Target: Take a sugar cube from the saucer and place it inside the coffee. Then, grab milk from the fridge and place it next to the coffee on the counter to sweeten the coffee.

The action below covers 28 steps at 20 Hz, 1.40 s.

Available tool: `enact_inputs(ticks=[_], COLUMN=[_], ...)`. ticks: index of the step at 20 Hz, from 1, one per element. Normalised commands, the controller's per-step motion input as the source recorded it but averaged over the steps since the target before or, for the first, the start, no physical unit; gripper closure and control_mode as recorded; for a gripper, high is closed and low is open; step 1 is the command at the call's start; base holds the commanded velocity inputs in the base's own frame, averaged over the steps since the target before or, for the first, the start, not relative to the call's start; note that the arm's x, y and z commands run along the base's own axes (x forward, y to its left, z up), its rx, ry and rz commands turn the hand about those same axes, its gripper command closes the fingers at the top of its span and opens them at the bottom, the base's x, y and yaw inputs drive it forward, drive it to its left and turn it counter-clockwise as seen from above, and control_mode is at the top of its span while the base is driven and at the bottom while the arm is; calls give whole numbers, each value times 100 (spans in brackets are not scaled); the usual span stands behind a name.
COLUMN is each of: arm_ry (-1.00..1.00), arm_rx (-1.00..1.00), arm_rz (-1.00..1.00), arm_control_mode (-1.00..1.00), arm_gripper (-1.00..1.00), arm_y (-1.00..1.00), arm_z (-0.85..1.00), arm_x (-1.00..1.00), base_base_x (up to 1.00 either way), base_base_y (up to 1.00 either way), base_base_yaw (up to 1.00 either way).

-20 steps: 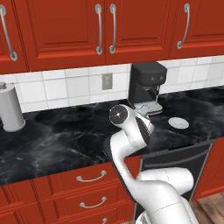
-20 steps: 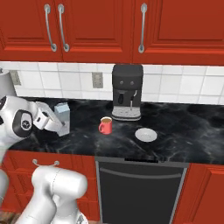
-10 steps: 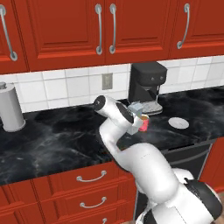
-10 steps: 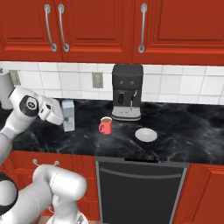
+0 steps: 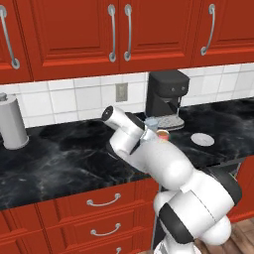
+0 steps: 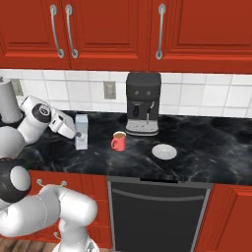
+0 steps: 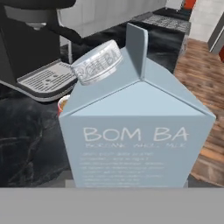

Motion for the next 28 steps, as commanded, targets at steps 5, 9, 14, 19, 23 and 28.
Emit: enact_inputs(ticks=[5,9,14,19,23,28], arm_ry=[1,0,0,0,0,0], arm_rx=[-10,-1,0,0,0,0], arm_rz=[0,-2,-5,-6,-5,-5], arm_control_mode=[-100,-100,-100,-100,-100,-100], arm_gripper=[100,100,100,100,100,100], arm_y=[-27,-7,0,-2,-3,0], arm_z=[-47,-27,-23,-25,-36,-45], arm_x=[21,29,39,46,35,32], base_base_x=[0,0,0,0,0,0], base_base_y=[0,0,0,0,0,0], base_base_yaw=[0,0,0,0,0,0])
